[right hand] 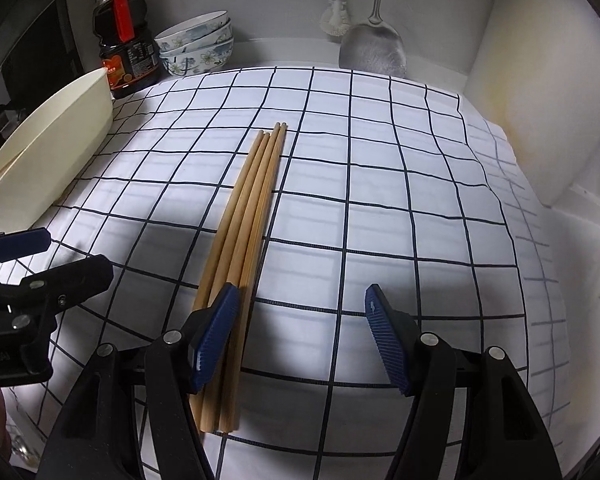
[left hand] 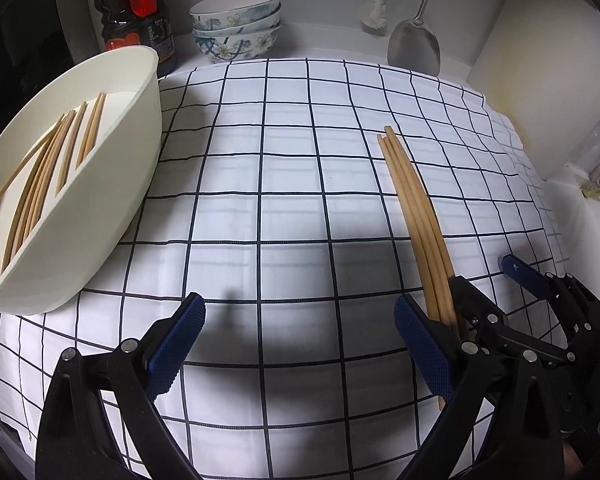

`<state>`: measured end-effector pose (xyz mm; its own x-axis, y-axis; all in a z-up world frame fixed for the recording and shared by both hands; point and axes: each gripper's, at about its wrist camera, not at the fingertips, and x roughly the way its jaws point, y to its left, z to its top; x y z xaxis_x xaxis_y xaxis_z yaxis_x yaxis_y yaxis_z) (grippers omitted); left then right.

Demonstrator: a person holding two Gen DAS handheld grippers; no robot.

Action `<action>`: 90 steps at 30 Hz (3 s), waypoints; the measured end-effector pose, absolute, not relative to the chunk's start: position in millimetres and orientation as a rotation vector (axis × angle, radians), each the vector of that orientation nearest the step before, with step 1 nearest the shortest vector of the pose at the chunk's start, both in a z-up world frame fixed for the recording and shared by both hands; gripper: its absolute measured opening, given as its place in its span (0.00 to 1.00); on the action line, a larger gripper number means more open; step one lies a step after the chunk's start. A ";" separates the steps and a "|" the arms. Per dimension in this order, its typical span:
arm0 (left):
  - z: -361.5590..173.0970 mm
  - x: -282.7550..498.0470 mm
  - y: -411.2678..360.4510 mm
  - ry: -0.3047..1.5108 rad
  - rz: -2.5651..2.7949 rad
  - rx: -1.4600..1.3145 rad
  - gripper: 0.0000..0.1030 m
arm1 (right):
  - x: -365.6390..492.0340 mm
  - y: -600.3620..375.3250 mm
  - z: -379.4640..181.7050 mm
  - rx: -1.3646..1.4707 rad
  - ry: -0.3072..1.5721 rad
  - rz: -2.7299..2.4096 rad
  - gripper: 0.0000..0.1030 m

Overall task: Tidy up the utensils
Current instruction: 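Move both tools back over the last chopsticks on the cloth, then close the right gripper on one chopstick while the left gripper grasps another, then carry the held chopsticks with both grippers over the white basin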

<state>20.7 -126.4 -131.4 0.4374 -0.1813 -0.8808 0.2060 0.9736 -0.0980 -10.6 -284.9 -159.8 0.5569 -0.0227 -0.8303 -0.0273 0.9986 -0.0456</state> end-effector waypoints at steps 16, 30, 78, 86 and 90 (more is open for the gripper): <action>-141.5 31.4 -160.5 1.076 -0.299 0.045 0.91 | 1.4 -309.1 -162.9 -0.019 0.958 -0.012 0.38; -156.2 32.6 -170.8 1.069 -0.272 0.098 0.94 | -14.5 -335.7 -161.8 0.006 0.956 -0.052 0.38; -82.4 39.5 -140.5 0.988 -0.384 0.081 0.07 | -0.5 -308.3 -109.9 0.183 0.939 0.060 0.06; -37.3 50.2 -54.1 0.893 -0.296 0.045 0.07 | 20.8 -236.7 -57.3 0.157 0.852 0.151 0.06; -31.0 59.0 -4.1 0.874 -0.226 0.028 0.07 | 41.7 -193.2 -47.2 0.147 0.834 0.212 0.06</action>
<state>59.0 -4.1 -31.0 0.6199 -0.1850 -0.7626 0.2077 0.9758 -0.0679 41.7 -193.2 -47.2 0.6526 0.2435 -0.7175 -0.1283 0.9688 0.2121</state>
